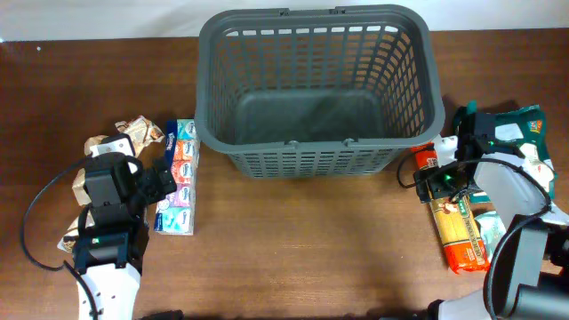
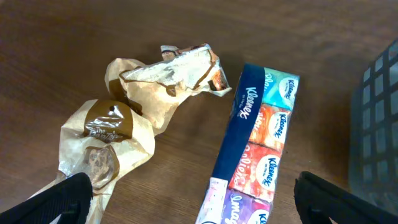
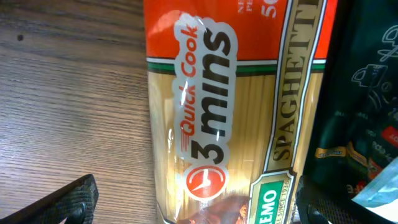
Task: Pack container
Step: 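Lower the right gripper and grasp the red spaghetti packet, then lift the spaghetti packet with the right gripper and drop it into the basket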
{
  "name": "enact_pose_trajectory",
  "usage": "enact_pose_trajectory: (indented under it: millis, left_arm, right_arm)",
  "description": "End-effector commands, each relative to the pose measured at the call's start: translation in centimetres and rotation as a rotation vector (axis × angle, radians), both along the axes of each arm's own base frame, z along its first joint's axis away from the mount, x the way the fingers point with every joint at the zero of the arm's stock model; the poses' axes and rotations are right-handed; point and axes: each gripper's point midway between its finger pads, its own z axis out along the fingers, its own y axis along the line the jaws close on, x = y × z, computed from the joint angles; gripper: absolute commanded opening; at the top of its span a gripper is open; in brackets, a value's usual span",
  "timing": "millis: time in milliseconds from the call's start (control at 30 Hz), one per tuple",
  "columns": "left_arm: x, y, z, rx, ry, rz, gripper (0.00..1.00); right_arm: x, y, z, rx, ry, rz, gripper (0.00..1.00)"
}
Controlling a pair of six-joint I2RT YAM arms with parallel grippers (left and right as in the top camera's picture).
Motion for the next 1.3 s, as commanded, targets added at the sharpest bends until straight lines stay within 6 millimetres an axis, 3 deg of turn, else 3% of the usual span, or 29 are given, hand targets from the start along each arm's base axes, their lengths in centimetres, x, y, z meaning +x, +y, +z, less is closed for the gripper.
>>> enact_pose_trajectory:
  millis: [0,233,733,833,900,933,1000,1267]
  left_arm:
    - [-0.2,0.3,-0.4,0.004,0.013,0.013,0.99]
    - [-0.2,0.3,-0.4,0.004,0.015,0.013,0.99]
    - [-0.2,0.2,-0.5,0.002,0.015,0.011,0.99]
    - [-0.2,0.2,-0.5,0.001,0.015,0.011,0.99]
    - [-0.2,0.2,-0.5,0.001,0.015,0.011,0.99]
    - [-0.2,0.2,-0.5,0.001,0.015,0.011,0.99]
    - [-0.2,0.2,-0.5,0.002,0.015,0.011,0.99]
    - [-0.2,0.2,-0.5,0.002,0.015,0.011,0.99]
  right_arm:
    - [-0.1,-1.1,-0.1,-0.032,0.01,-0.025,0.99]
    - [-0.4,-1.6,-0.7,-0.033,0.008,-0.044,0.99]
    - [-2.4,-0.7,-4.6,-0.001,-0.014,-0.096,1.0]
    - [-2.2,-0.4,-4.7,0.016,-0.028,-0.092,0.79]
    - [-1.9,-0.5,-4.6,0.012,-0.04,-0.093,0.47]
    - [-1.7,-0.5,-4.6,0.011,-0.047,-0.092,0.37]
    - [-1.3,-0.6,-4.5,0.007,-0.063,-0.092,0.07]
    - [-0.6,0.1,-3.9,0.055,-0.092,-0.111,0.04]
